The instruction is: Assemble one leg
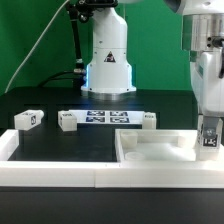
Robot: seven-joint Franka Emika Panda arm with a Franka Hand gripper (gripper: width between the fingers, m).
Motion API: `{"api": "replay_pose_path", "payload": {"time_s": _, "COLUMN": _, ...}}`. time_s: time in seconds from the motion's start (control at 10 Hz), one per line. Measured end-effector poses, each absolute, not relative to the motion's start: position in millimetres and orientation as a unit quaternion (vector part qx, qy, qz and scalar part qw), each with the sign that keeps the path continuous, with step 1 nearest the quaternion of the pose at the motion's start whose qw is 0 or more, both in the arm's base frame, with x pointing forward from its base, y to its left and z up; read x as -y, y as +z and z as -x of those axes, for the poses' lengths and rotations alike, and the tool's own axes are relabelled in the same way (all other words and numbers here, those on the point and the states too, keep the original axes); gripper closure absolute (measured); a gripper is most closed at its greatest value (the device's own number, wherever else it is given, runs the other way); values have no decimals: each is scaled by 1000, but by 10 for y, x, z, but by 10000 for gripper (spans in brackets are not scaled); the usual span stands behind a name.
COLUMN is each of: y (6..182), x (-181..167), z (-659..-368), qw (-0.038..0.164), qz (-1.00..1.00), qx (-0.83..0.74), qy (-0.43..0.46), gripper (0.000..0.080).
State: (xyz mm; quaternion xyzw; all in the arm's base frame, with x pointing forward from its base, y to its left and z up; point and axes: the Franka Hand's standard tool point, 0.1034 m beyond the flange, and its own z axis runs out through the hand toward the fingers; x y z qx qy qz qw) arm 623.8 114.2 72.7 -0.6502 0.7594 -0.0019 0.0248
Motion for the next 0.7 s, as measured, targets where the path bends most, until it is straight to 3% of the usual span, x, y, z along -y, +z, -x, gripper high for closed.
{"api": "replay_pose_path", "payload": {"time_s": 0.2, "y": 729, "x": -1146, "z": -6242, "qw": 25, "qz": 672, "qx": -740, "qy": -4, "gripper": 159}}
{"api": "replay_pose_path", "payload": {"time_s": 0.7, "y": 731, "x": -1187, "z": -6241, "qw": 24, "qz": 854, "qx": -520, "qy": -11, "gripper": 150}}
